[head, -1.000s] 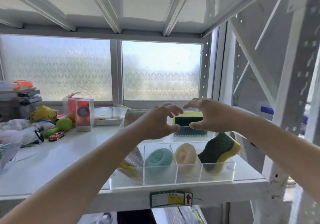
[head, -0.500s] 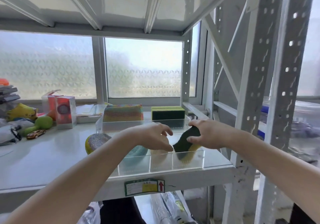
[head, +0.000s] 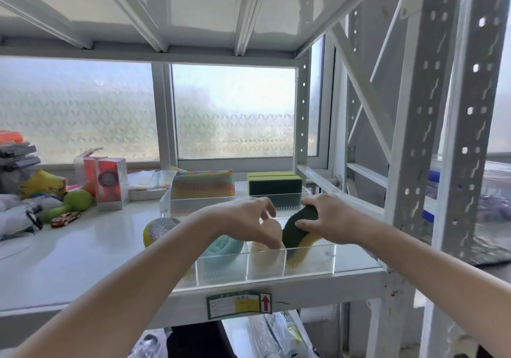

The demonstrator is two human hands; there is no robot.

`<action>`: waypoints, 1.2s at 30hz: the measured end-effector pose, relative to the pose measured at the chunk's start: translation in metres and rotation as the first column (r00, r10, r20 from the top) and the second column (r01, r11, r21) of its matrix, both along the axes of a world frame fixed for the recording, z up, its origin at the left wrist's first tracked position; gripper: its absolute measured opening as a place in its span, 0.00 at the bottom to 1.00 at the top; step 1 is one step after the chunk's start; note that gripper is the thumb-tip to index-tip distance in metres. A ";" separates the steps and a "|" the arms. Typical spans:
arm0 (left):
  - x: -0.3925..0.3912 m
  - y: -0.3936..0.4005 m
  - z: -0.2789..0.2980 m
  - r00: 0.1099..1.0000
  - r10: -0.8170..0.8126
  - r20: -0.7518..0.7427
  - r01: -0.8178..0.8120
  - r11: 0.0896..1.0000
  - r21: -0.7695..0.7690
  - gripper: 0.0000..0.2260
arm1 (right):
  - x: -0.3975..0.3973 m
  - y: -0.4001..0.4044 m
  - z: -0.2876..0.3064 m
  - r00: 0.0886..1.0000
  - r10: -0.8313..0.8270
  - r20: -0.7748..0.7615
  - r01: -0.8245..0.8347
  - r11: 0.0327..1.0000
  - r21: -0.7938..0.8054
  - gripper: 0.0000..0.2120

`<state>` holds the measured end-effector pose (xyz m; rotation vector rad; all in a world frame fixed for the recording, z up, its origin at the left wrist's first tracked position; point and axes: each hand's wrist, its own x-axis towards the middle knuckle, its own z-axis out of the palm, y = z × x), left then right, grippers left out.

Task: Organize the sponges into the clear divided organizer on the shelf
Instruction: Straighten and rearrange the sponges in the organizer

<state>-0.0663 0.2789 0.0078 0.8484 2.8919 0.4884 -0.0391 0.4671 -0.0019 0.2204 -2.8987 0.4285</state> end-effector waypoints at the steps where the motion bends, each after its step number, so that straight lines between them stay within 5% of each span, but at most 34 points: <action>1: -0.001 0.001 -0.001 1.000 0.002 0.003 -0.002 1.000 -0.003 0.30 | 0.001 0.000 -0.001 1.000 -0.002 -0.007 0.002 1.000 0.024 0.29; 24: -0.005 -0.002 -0.003 0.999 -0.044 -0.014 0.045 0.998 0.044 0.20 | 0.014 0.010 0.011 0.993 0.035 0.114 -0.054 0.984 0.172 0.23; 30: -0.001 -0.016 0.008 0.998 -0.048 -0.031 0.049 0.999 0.023 0.26 | 0.015 0.005 0.021 0.997 0.008 0.077 -0.023 0.979 0.202 0.26; 36: 0.008 -0.066 0.025 0.997 0.022 -0.075 -0.020 1.000 0.022 0.26 | 0.019 -0.043 0.035 0.975 0.224 -0.001 -0.219 0.953 0.208 0.28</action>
